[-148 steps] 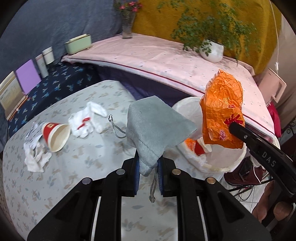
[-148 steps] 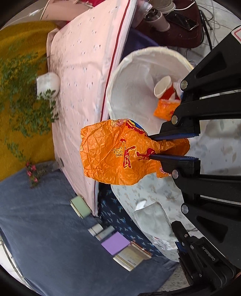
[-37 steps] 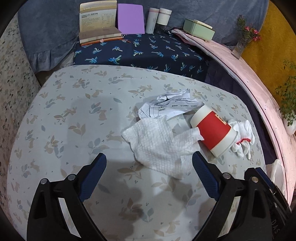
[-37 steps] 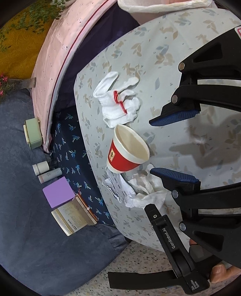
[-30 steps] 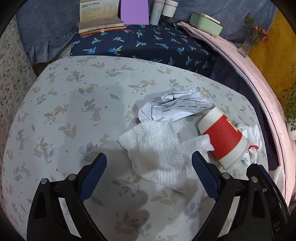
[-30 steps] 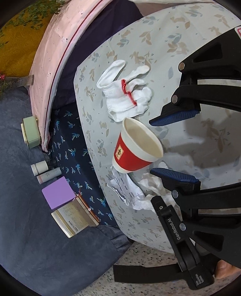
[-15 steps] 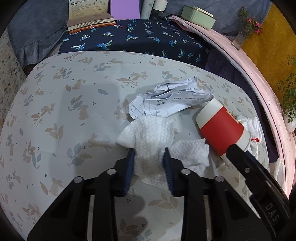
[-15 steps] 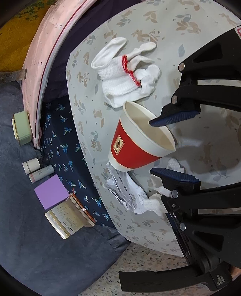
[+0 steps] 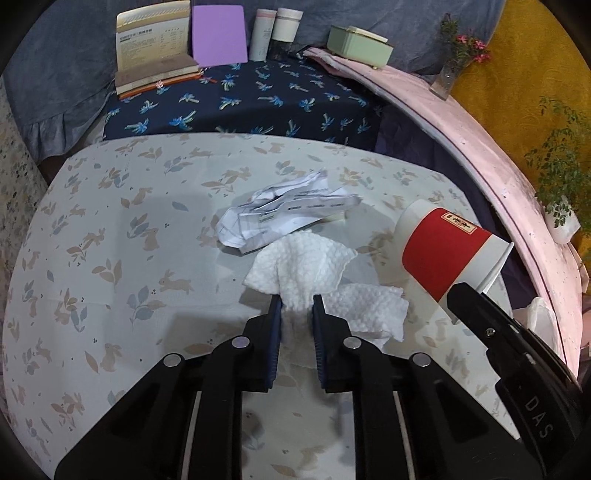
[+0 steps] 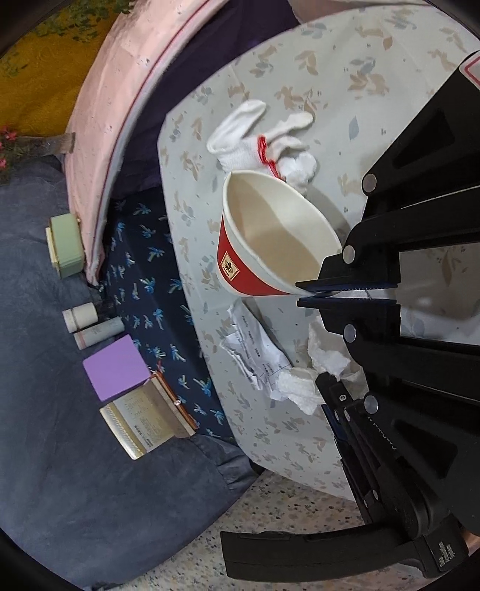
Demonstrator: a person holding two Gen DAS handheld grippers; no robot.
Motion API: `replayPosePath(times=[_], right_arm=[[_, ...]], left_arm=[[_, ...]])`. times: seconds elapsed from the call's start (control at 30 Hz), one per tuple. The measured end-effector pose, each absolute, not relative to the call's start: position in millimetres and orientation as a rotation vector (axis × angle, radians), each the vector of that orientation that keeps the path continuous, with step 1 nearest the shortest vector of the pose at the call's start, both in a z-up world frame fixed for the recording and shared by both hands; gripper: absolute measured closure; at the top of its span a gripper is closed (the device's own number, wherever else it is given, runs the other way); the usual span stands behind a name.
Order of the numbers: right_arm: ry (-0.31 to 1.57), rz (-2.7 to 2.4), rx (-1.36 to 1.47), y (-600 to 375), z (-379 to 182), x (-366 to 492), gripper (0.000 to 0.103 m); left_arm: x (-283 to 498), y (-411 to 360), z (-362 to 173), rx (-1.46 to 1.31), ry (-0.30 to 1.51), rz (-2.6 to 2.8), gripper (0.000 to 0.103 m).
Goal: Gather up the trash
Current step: 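Carry the white tissue and red paper cup over the white bin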
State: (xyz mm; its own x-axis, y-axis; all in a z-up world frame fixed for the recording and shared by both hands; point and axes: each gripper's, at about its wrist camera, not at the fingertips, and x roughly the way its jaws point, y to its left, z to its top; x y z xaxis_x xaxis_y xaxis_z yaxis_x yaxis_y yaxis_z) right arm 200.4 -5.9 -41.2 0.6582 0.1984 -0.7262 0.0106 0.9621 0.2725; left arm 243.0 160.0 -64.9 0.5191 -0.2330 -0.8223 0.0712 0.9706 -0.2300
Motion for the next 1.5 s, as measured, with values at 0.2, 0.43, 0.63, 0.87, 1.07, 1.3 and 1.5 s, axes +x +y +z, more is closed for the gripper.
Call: replayPosePath(times=[0.2, 0.43, 0.63, 0.87, 1.07, 1.3, 1.5], right_arm=[[0.791, 0.068, 0.278, -27, -15, 177, 0.100], [0.734, 0.010, 0.286, -57, 6, 145, 0.100], [0.700, -0.040, 0.303, -89, 18, 117, 0.100], [0.655, -0.105, 0.334, -134, 28, 82, 0.100], [0.629, -0.176, 0.367, -173, 33, 49, 0.100], [0.613, -0.267, 0.405, -218, 32, 13, 0.100], [0.609, -0.337, 0.445, -257, 26, -9, 0.100]], left_arm=[[229, 141, -38, -0.157, 0.972, -0.219, 0.088], [208, 107, -11, -0.114, 0.931, -0.271, 0.088], [186, 72, 5, -0.069, 0.904, -0.325, 0.088], [160, 24, 21, -0.015, 0.875, -0.390, 0.088], [137, -23, 31, 0.033, 0.859, -0.470, 0.088], [114, -84, 33, 0.086, 0.858, -0.579, 0.088], [102, -130, 30, 0.122, 0.871, -0.658, 0.087]])
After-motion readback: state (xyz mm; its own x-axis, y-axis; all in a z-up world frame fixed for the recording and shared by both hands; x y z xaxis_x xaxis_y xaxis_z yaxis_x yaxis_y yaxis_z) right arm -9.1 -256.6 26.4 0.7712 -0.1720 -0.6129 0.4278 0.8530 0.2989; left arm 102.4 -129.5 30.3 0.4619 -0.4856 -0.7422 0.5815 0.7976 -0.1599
